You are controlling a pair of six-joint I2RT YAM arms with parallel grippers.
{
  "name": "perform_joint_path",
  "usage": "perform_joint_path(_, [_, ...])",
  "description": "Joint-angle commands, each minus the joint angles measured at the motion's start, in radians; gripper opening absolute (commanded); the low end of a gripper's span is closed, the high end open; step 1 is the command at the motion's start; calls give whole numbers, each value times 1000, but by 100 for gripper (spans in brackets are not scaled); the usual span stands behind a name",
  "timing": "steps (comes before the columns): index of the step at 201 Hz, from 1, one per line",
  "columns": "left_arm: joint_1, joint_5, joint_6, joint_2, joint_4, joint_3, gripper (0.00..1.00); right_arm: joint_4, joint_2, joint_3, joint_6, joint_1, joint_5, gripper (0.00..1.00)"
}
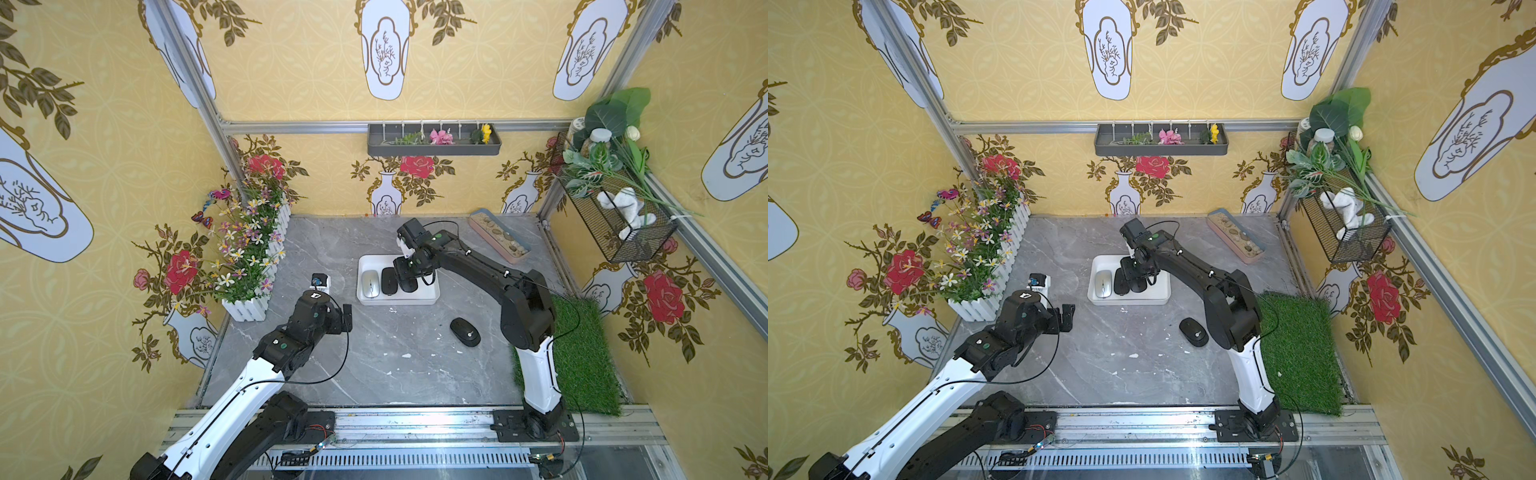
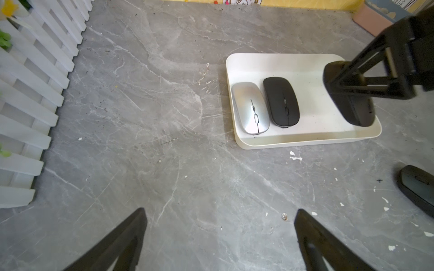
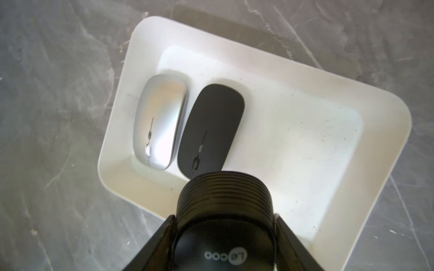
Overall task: Put the mouse in the storage box
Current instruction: Place the mouse in the storage box.
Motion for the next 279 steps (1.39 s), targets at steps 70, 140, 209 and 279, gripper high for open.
perform_joint_path(70, [-1,12,-43,-52,26,-47,100,-62,162,89,160,-16,156,62])
perform_joint_path(140, [-1,26,-68,-27,18,-35,100,-28,220,96,193,-20,154,64])
perform_joint_path(209, [-1,23,-82,-19,2,-28,100,13,247,100,227,-23,78,69])
perform_joint_path(279, [-1,24,-88,31,3,-10,100,33,231,110,243,-40,28,83])
